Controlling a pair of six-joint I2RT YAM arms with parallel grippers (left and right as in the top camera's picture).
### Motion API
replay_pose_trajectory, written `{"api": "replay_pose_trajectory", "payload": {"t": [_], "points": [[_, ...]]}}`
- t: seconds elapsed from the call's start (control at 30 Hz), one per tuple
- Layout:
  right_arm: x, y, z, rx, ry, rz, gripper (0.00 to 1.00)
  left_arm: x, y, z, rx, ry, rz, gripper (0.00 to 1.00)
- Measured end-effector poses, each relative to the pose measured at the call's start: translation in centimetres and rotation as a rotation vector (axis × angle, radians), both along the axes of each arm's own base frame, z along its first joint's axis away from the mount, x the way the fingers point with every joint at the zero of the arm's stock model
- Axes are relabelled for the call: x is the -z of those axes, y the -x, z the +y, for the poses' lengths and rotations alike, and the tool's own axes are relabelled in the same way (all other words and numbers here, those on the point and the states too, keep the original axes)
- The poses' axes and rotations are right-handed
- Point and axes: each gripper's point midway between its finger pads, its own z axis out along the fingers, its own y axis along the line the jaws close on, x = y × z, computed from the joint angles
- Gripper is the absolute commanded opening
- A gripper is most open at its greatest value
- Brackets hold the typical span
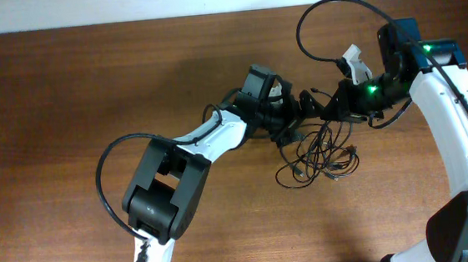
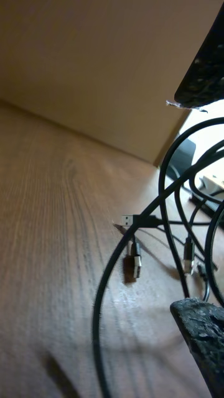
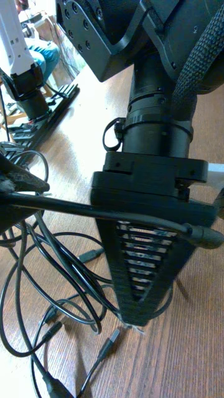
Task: Untangle cables
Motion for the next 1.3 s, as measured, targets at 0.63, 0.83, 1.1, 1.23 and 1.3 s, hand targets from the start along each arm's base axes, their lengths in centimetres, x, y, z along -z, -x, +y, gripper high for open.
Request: {"api": "replay_pose_trajectory", "payload": {"t": [0.63,0.83,1.1,1.23,1.3], "points": [[0.3,0.3,-2.8,0.079,0.015,0.05,0.04,2.8,0.0,2.6,0.073,-0.049,-0.029,0.0],[1.1,0.8,-8.0,0.22,0.081,0.112,0.04,0.4,-3.2,13.1,0.043,0.002,-0.053,0.0],[2.6,1.2,-10.8,0.368,0.251,0.202,0.04,-9.1,-4.1,21.2,-0.037,-0.021,-0.312,0.0],[2.7,1.0,-10.5,0.41,0.255,0.223,0.04,-11.7,-3.5,24.9,-0.105,-0.095,-0.363,0.0],[2.8,0.9,-10.6,0.44,0.271,0.233,0.04,-12.2,-3.0,25.9,-0.124,-0.125,-0.365,0.0]]}}
